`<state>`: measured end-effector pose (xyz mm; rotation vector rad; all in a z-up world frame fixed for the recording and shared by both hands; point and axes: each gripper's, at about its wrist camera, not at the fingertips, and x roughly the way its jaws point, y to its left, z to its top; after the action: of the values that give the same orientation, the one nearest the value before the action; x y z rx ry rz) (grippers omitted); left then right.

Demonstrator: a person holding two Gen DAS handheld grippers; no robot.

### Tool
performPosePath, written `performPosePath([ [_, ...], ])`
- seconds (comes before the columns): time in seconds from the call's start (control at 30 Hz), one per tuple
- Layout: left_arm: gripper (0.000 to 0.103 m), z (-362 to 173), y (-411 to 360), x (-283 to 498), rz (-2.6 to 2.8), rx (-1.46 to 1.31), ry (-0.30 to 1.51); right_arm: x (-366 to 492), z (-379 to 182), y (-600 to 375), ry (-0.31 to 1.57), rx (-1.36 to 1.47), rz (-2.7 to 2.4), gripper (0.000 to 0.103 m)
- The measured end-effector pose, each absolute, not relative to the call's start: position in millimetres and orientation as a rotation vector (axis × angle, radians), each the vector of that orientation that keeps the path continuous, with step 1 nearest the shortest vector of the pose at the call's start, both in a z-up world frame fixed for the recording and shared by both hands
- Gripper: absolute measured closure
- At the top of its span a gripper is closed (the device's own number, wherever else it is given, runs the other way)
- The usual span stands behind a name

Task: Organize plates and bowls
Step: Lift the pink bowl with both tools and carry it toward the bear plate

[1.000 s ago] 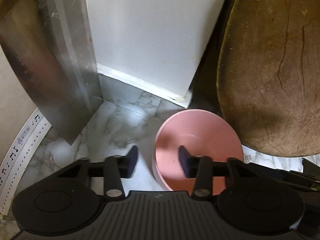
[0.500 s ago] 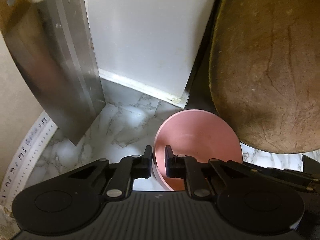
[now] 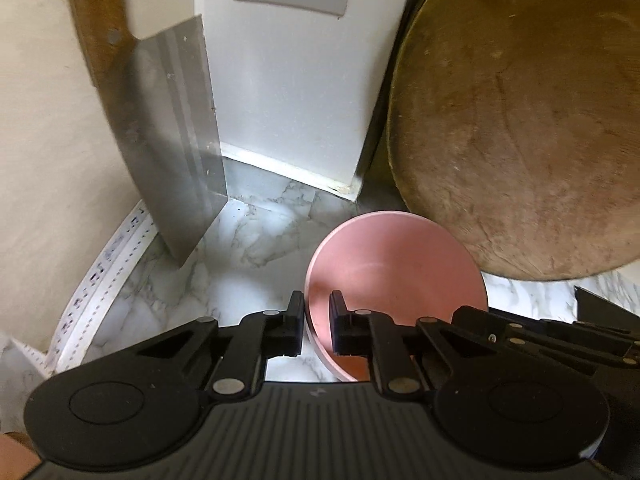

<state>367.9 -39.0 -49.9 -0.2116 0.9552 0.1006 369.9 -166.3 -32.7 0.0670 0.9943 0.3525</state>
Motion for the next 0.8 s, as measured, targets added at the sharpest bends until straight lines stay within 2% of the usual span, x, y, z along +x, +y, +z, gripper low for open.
performPosePath([
  [0.8,0.091,11.8,-50.7,245.6,-0.025,-0.139,0.905,240.9,22.7,-180.8,0.93,0.064,0.314,0.09],
])
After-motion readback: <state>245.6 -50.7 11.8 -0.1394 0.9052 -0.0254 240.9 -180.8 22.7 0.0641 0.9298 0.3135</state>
